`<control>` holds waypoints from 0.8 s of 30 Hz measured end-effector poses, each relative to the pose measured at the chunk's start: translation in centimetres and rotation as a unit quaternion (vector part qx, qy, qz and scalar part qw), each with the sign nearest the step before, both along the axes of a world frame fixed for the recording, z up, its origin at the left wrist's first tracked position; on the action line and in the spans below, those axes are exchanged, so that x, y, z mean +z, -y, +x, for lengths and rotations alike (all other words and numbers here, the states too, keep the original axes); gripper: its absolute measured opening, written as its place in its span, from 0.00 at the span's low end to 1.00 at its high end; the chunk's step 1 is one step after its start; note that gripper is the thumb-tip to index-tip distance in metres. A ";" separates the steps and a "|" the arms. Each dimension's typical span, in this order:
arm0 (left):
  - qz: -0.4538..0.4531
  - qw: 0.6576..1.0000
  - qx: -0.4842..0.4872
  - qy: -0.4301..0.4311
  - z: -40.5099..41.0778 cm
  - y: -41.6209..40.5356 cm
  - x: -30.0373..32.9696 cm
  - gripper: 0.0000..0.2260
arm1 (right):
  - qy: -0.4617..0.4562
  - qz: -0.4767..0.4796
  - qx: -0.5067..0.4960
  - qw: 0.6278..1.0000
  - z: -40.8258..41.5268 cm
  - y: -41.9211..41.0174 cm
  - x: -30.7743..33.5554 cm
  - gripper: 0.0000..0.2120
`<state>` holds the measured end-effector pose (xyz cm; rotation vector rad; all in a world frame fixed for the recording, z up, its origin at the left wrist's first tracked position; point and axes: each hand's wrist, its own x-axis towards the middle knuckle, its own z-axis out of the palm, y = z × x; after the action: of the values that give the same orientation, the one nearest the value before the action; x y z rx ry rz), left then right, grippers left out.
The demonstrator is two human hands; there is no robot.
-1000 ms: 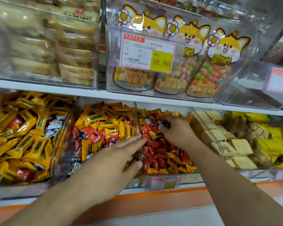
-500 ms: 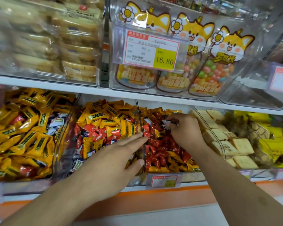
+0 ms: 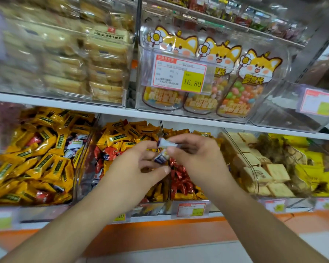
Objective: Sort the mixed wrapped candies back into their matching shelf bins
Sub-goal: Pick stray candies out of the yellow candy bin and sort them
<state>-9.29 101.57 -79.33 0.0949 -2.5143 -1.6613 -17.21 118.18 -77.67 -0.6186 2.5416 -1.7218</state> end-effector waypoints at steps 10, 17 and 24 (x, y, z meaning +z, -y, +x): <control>-0.265 0.956 0.127 0.017 0.9 5.1 -0.2 0.21 | -0.032 0.132 0.024 0.990 -0.2 1.4 -1.1 0.11; -0.281 0.958 -0.036 -0.047 -0.1 2.7 -1.6 0.26 | -0.116 0.209 -0.065 0.969 -6.1 -0.2 -3.1 0.13; -0.264 0.958 -0.110 -0.024 -0.6 0.4 -3.2 0.28 | -0.090 0.306 -0.042 0.947 -9.9 0.3 -5.7 0.16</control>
<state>-9.87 101.17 -82.52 -0.2816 -2.9133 -0.9717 -27.15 117.89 -83.37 -0.6453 3.0293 -0.8169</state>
